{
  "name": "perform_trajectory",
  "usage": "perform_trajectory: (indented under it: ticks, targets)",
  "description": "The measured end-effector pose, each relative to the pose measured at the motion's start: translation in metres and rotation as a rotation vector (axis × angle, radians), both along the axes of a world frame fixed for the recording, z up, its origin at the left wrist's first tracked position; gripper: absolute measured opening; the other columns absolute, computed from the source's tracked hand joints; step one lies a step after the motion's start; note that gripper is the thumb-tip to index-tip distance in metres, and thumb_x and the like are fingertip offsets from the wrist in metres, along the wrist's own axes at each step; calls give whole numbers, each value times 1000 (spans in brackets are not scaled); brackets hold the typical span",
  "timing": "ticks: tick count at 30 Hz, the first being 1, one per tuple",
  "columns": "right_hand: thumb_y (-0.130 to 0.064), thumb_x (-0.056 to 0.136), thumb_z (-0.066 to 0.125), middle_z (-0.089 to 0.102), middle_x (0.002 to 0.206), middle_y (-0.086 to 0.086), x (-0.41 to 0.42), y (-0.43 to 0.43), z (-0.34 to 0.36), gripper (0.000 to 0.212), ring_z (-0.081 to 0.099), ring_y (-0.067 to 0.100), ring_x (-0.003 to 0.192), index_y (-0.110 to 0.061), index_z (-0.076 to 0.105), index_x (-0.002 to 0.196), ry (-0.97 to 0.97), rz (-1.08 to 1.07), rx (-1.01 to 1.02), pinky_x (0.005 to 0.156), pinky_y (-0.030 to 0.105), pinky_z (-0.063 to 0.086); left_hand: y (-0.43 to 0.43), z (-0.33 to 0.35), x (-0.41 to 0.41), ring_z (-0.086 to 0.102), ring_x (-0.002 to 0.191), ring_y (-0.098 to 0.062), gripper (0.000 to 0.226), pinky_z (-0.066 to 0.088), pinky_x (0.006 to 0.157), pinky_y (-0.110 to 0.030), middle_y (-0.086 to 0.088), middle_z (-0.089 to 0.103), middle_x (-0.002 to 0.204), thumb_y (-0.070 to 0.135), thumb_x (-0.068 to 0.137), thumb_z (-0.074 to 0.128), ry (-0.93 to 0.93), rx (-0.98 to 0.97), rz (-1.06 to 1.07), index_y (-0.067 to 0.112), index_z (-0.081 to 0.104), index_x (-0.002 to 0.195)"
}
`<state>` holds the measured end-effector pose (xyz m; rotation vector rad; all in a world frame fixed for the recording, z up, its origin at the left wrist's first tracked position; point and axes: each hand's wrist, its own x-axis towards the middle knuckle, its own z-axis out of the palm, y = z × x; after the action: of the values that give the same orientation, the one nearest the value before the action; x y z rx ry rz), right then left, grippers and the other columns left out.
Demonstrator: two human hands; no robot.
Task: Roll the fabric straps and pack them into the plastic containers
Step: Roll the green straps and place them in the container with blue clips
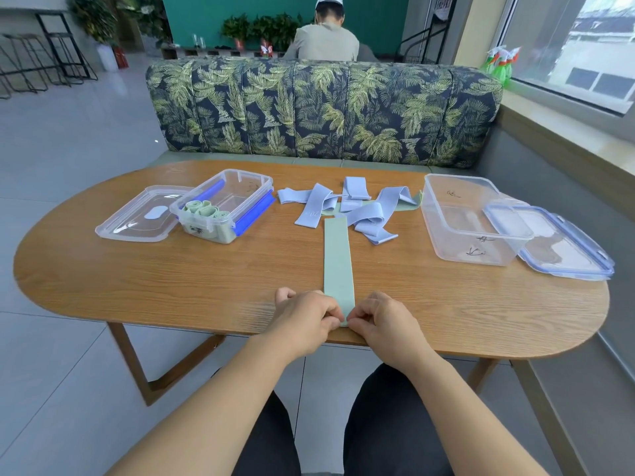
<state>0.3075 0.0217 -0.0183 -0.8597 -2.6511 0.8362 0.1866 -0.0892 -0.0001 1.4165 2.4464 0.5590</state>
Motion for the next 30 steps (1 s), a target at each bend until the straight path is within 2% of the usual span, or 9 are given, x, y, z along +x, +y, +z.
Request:
perform_trajectory:
  ticks: [3,5,10,13,15,19,24,26,30]
  targets:
    - [-20,85,68,67,81,-9,-3,3,7,8,62,11,79,-18,75,83,4,-47,-165,75,35,54,2,-1,-2,37,102,-16,17,20,87,-27,17,51,91,37,97,54,23,15,-16,32,70,98]
    - [-16,82,71,72,81,1,-4,5,11,5,65,17,77,-14,75,80,9,-81,-288,77,37,54,3,-1,-4,34,104,-20,17,19,84,-25,19,52,88,38,95,55,1,21,-12,33,71,96]
    - [-11,79,74,69,75,7,-8,8,21,3,56,14,63,-8,74,82,-31,-141,-466,59,26,48,2,3,-6,30,100,-16,14,27,92,-28,18,60,86,39,94,57,-38,31,14,32,69,95]
    - [-11,78,76,61,62,2,-13,10,28,5,47,11,45,-9,72,77,-90,-182,-503,44,20,39,1,5,-7,32,91,-8,14,29,95,-30,17,60,81,39,93,57,-67,58,43,29,67,95]
    - [-12,77,77,57,55,-1,-16,12,31,10,44,9,41,-12,69,72,-125,-196,-506,41,18,36,1,5,-6,31,92,-11,14,31,93,-31,18,57,77,39,94,56,-60,48,41,29,66,94]
    - [-12,75,79,58,58,-1,-20,13,34,10,45,10,47,-11,69,76,-160,-215,-517,46,21,37,3,2,-6,38,99,-20,15,25,81,-29,16,53,83,39,96,53,25,15,7,34,61,84]
    - [-11,74,78,59,61,2,-21,13,35,14,46,11,47,-5,72,84,-159,-229,-537,51,23,40,3,3,-8,34,96,-23,19,28,83,-28,13,59,94,35,98,47,148,9,-122,28,63,91]
    - [-9,73,78,58,58,1,-21,13,35,12,46,10,44,-7,70,81,-155,-234,-545,47,22,39,1,3,-10,35,94,-22,15,28,86,-28,14,56,92,36,97,50,217,20,-180,29,63,94]
    - [-8,77,75,56,56,1,-15,12,32,13,44,9,42,-11,64,71,-102,-213,-570,39,17,35,-3,-2,-15,31,95,-20,13,31,86,-26,15,58,94,36,95,57,140,65,-153,30,67,99]
